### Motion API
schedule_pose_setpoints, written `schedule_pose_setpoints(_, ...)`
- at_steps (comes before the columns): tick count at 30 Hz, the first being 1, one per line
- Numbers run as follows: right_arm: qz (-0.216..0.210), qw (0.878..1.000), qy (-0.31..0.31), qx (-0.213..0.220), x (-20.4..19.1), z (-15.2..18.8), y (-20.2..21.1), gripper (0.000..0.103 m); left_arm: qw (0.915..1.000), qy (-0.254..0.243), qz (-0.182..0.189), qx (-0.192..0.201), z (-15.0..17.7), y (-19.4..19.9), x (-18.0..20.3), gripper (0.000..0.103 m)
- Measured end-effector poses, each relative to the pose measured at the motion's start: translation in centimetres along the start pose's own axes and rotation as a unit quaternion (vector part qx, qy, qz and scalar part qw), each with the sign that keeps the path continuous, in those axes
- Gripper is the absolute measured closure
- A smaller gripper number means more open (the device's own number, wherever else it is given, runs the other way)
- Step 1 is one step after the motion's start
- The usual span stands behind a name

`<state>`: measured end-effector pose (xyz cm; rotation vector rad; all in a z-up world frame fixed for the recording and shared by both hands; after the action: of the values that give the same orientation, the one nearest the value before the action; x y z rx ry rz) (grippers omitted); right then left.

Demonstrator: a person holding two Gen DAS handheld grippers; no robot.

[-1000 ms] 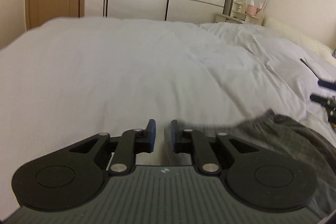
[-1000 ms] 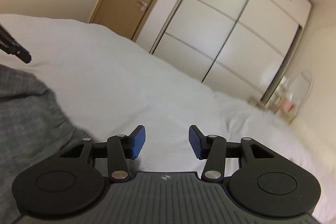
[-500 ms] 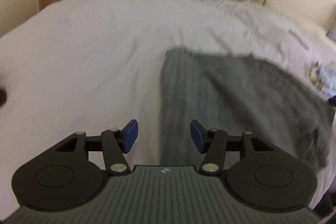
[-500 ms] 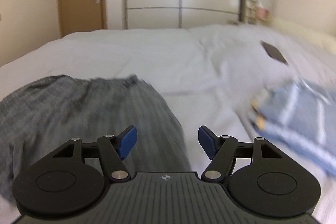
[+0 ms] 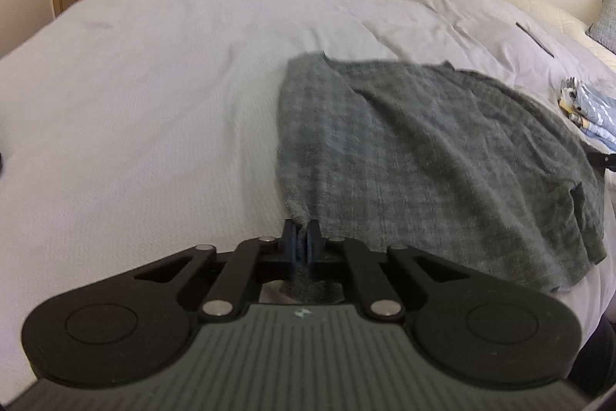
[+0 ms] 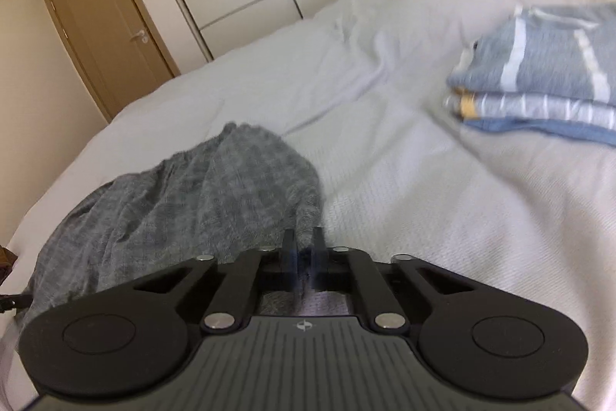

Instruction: Fold clothes

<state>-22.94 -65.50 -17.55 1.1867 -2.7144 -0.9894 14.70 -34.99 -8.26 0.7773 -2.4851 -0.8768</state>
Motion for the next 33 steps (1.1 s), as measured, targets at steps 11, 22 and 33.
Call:
schedule_pose_setpoints(11, 0.095, 0.988, 0.121, -0.009, -1.6, -0.2, 1.5, 0.099, 0.9995, -0.005, -0.021, -0.025, 0.7, -0.4, -1.2, 0.102)
schedule_pose_setpoints(22, 0.060, 0.974, 0.215, 0.035, -7.1, 1.8, 8.3, 0.059, 0.9902, -0.126, 0.004, 0.062, 3.8, 6.9, 4.4, 0.073)
schedule_pose_setpoints(33, -0.055, 0.915, 0.399, 0.000, -19.7, 10.6, 7.2, 0.047, 0.9365, -0.326, 0.113, 0.063, 12.3, 4.4, 18.7, 0.057)
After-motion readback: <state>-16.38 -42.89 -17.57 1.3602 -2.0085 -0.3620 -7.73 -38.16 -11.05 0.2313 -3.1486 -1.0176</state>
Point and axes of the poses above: each gripper's, at about its wrist camera, not at the fingertips, and y roughly against the way its jaws point, x to its right, z to its underside, the point moved 3 cm from there along -y, roughly the way its jaws point, and after that the axes turned 9 degrees about y, right-handed, at the moved point
